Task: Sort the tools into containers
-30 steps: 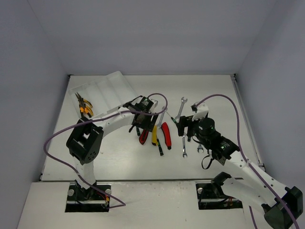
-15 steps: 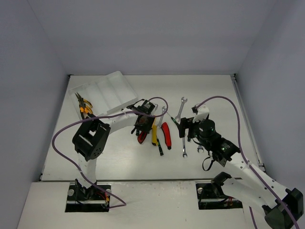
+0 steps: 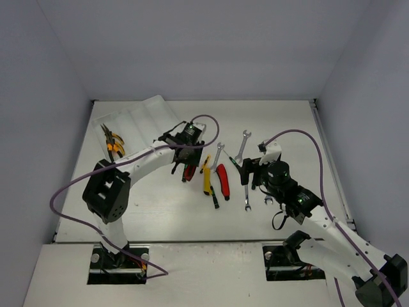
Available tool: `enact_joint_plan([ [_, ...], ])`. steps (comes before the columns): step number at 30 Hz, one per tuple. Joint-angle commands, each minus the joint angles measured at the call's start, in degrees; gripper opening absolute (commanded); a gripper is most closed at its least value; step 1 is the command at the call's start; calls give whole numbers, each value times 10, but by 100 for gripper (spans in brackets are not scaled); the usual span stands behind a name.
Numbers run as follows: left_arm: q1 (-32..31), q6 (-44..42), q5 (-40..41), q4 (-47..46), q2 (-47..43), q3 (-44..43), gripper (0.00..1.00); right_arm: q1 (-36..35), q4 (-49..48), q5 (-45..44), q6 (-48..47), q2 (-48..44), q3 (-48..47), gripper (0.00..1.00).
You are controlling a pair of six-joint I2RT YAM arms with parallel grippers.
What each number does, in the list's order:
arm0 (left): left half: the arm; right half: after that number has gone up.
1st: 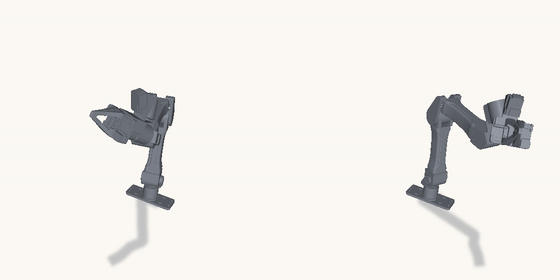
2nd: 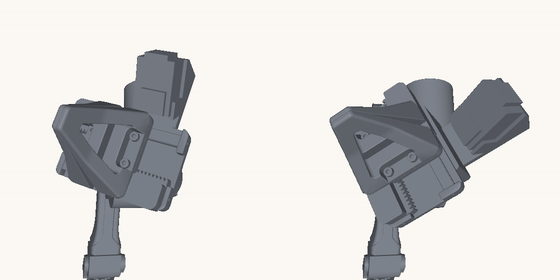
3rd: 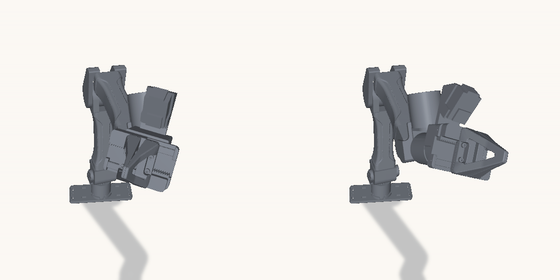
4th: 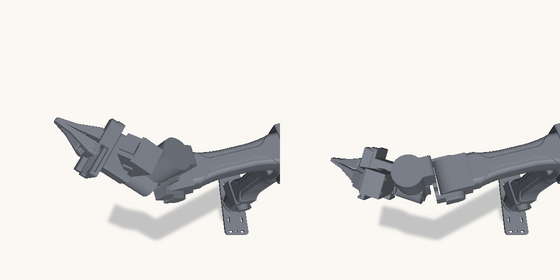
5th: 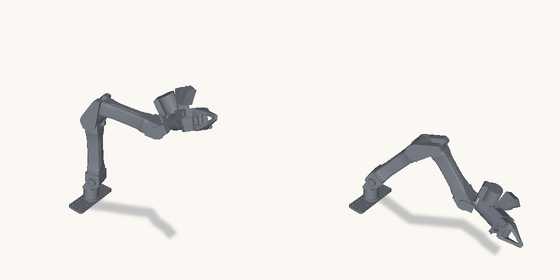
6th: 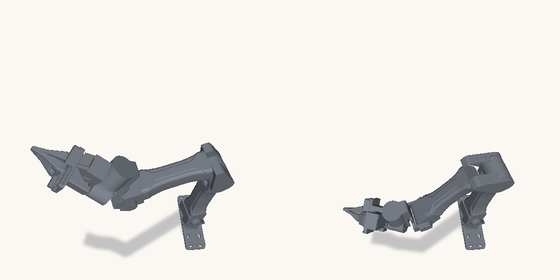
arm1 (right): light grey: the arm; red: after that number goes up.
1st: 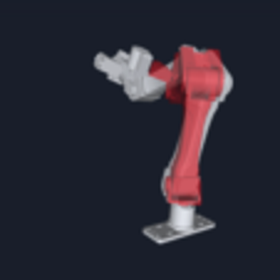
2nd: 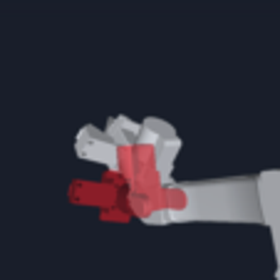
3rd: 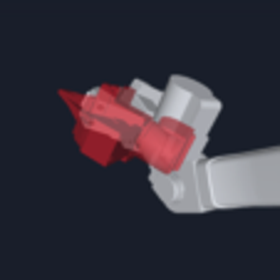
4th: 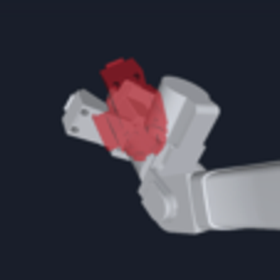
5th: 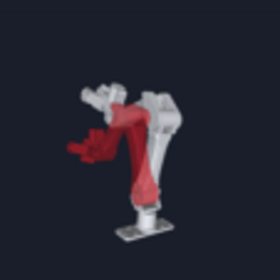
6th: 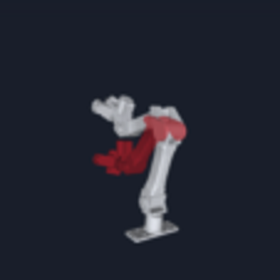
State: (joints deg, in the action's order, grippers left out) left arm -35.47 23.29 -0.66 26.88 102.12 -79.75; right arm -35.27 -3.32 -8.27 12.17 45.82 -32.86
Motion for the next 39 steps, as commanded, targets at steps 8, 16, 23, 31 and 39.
enact_joint_plan([
  [8,180,182,39,-156,36,-133,2,4,-29,-15,7,12,-17,77],
  [16,222,193,39,-191,178,-252,3,4,-29,-2,14,19,-19,77],
  [23,241,214,40,-200,259,-312,12,4,-29,11,22,16,-14,77],
  [31,244,206,7,-214,292,-338,43,4,-28,22,23,28,-13,77],
  [39,222,152,-10,-186,201,-302,60,4,-28,13,23,20,-11,77],
])
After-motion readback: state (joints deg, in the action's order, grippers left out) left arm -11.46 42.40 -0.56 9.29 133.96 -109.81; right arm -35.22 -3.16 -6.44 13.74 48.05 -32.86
